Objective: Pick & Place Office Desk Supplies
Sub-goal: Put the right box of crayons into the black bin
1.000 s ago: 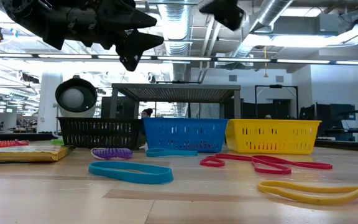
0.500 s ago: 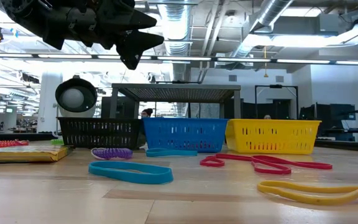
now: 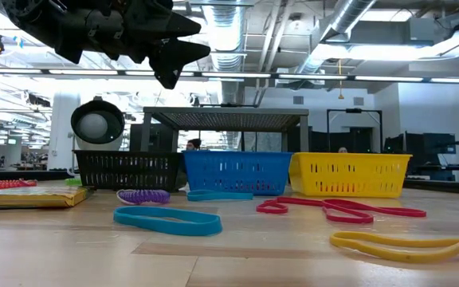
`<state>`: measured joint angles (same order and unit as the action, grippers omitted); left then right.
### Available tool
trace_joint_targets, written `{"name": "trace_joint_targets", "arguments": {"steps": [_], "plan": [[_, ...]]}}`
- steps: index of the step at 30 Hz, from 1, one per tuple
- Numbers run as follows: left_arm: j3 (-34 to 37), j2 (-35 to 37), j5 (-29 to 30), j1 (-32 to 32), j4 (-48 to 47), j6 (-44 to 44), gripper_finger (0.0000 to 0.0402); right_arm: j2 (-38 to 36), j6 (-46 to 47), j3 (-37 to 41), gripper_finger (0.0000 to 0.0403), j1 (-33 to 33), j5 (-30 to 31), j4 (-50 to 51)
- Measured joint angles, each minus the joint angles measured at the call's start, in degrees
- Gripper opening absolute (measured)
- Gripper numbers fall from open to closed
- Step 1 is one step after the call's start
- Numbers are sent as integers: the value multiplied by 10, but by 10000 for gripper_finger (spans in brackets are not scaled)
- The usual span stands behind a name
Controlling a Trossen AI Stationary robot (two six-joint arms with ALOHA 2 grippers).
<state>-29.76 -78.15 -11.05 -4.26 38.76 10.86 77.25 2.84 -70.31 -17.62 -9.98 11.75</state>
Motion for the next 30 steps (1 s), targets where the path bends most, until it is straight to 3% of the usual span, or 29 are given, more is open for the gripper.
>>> {"name": "trace_joint_targets", "arguments": {"steps": [5,13,17,22,30], "plan": [[0,0,0,-3,2,1,170,-98,3,86,325,-8,28,-38],[0,0,0,-3,7,1,170,-241,91,286,325,-54,44,-195],[0,0,0,-3,13,1,170,-282,146,370,325,-111,107,-269],[0,0,0,-3,26,6,170,-290,223,408,325,-202,226,-274],[0,0,0,-9,62,20,170,-219,372,408,325,-338,385,-248]]}}
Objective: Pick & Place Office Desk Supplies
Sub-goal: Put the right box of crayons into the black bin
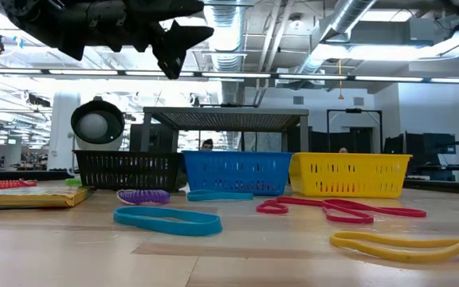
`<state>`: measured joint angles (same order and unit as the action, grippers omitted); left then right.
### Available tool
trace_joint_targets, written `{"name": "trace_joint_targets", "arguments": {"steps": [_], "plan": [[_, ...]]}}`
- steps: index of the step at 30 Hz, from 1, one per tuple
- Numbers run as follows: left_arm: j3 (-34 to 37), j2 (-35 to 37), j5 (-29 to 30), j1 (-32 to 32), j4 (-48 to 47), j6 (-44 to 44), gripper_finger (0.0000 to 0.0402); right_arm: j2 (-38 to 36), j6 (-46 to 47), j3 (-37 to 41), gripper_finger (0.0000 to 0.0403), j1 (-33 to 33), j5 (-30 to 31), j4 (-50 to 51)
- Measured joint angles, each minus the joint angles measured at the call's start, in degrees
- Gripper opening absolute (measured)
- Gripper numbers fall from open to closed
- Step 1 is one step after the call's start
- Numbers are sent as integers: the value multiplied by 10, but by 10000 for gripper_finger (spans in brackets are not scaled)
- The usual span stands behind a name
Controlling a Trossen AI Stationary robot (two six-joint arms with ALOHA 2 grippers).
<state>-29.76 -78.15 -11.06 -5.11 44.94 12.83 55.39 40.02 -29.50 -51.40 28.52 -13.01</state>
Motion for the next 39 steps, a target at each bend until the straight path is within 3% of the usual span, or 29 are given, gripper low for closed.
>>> {"name": "trace_joint_targets", "arguments": {"steps": [7,12,16,24,28,39], "plan": [[0,0,0,-6,27,0,170,67,204,0,325,-38,27,69],[0,0,0,-6,27,1,170,103,311,-18,325,-41,-28,135],[0,0,1,-6,27,1,170,134,382,-84,325,-41,-83,277],[0,0,2,-10,25,1,170,242,431,-267,325,-37,-100,573],[0,0,2,-18,22,0,170,330,440,-353,325,-23,-156,702],[0,0,3,-43,2,-1,170,520,457,-548,325,-5,-219,865]]}}
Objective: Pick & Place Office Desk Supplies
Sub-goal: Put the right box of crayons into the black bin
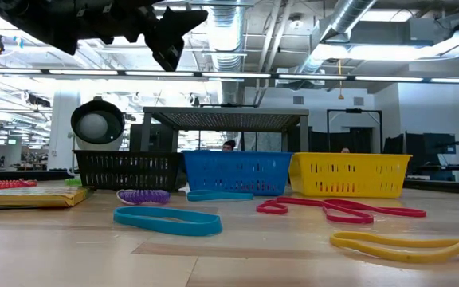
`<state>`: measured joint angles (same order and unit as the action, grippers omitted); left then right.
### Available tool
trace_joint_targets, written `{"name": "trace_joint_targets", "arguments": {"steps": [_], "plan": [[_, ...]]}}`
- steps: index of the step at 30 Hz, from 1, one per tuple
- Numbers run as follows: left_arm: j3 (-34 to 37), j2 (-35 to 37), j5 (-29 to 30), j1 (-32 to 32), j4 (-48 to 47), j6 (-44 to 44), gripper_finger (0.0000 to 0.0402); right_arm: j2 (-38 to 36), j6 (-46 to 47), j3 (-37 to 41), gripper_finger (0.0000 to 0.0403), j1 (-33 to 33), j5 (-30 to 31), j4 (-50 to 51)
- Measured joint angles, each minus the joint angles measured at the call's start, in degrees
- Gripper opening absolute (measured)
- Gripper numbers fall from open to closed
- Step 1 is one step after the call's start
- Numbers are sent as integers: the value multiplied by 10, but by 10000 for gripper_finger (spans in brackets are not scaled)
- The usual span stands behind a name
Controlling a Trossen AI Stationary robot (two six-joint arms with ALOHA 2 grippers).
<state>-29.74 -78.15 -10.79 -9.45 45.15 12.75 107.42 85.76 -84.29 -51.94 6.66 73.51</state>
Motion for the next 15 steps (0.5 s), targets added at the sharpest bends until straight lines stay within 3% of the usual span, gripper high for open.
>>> {"name": "trace_joint_targets", "arguments": {"steps": [9,15], "plan": [[0,0,0,-8,-1,1,170,129,-4,-87,325,31,-92,130],[0,0,0,-8,-2,1,170,159,-21,-96,325,37,-122,120]]}}
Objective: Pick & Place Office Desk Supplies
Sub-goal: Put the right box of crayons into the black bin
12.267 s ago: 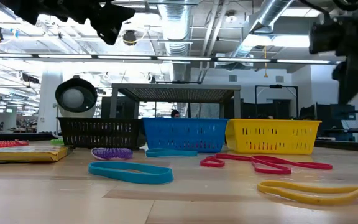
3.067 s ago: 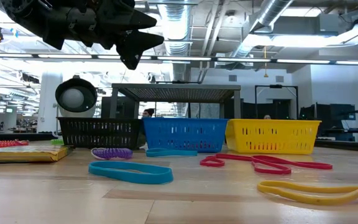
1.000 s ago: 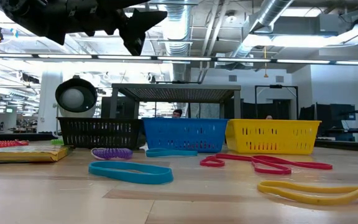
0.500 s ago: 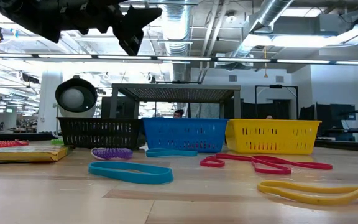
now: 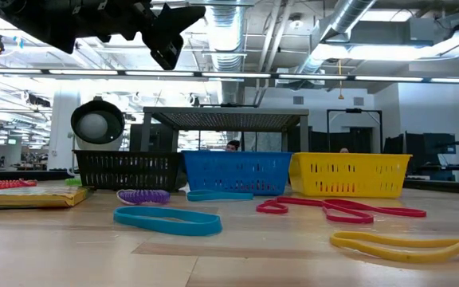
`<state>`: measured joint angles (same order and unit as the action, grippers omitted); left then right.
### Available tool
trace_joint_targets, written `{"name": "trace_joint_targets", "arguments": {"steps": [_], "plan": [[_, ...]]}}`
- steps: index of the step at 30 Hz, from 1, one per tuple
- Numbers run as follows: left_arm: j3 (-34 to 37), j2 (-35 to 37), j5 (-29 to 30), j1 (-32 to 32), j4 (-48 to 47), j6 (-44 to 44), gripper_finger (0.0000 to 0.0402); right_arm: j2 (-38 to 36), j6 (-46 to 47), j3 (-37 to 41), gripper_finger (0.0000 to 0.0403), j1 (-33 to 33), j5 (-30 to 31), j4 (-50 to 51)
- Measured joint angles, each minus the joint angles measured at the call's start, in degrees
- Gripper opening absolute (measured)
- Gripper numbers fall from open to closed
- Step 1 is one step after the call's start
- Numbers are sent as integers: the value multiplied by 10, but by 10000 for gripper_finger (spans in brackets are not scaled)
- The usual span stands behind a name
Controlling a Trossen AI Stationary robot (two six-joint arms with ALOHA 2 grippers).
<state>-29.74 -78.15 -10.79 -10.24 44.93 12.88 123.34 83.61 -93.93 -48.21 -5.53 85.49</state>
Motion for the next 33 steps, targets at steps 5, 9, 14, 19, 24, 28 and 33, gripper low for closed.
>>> {"name": "trace_joint_targets", "arguments": {"steps": [5,9,14,19,24,28,33], "plan": [[0,0,0,0,0,0,170,7,5,0,325,0,-5,4],[0,0,0,0,0,0,170,8,9,0,325,3,-5,11],[0,0,0,0,0,13,170,8,6,0,325,4,-5,16],[0,0,0,-3,0,13,170,8,10,3,325,4,-4,15],[0,0,0,-3,0,13,170,8,18,25,325,4,-6,10],[0,0,0,-3,0,13,170,8,28,30,325,2,-6,11],[0,0,0,-3,0,13,170,8,29,31,324,2,-5,6]]}}
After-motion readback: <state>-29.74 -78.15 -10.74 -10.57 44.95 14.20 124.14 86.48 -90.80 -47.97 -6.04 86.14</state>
